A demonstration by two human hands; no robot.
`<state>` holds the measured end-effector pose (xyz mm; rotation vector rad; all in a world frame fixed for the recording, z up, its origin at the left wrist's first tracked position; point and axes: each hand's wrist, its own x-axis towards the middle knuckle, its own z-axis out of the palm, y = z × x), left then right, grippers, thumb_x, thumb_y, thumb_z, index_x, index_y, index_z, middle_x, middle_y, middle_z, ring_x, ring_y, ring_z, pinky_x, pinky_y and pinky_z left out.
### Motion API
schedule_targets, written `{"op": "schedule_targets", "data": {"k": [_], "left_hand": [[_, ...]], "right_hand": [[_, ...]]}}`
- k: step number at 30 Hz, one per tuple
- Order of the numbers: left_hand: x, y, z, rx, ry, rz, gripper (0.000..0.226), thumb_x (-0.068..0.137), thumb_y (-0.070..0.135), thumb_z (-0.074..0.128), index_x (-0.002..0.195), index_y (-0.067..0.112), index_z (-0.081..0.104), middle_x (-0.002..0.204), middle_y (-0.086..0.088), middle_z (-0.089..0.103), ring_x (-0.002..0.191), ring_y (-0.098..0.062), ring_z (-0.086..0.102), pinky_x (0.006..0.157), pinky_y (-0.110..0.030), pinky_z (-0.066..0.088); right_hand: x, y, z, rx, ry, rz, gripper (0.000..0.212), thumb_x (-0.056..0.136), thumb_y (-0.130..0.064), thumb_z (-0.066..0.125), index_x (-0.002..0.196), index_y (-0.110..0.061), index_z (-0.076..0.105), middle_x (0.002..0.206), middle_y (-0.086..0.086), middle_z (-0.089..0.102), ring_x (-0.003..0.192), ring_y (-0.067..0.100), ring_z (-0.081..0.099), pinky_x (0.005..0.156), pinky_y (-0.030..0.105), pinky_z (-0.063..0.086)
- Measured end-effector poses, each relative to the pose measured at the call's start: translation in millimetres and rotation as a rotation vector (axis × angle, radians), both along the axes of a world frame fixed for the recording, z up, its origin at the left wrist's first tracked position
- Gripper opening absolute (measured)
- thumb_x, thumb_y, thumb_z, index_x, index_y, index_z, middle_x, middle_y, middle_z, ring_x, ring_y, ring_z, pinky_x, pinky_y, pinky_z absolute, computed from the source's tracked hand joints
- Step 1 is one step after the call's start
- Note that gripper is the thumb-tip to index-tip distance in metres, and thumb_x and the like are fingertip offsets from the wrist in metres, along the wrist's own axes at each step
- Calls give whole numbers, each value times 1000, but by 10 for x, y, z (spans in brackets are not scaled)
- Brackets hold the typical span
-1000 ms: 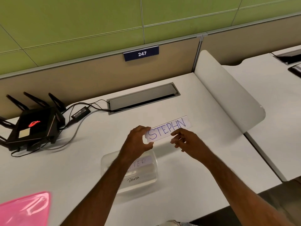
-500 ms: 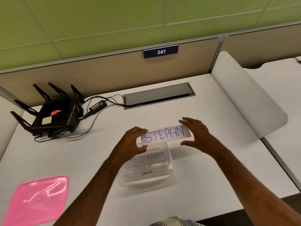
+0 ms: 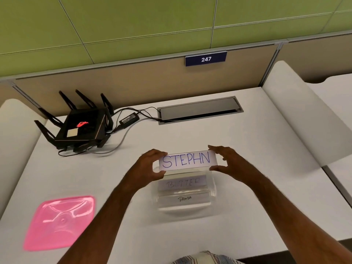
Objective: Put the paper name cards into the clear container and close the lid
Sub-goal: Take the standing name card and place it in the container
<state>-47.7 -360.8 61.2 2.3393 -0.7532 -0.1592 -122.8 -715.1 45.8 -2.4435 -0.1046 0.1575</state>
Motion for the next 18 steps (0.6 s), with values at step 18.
{"op": "schedule_targets", "data": {"k": [18], "left_hand": [[-11, 288, -30, 12, -4, 16, 60, 74, 21, 84, 130, 19, 63, 121, 13, 61, 109, 0, 56, 96, -14, 43]], "right_hand": [[75, 291, -27, 67, 57, 10, 71, 86, -41, 77, 149, -32, 44, 148, -12, 49, 128, 5, 44, 106, 34, 45]]}}
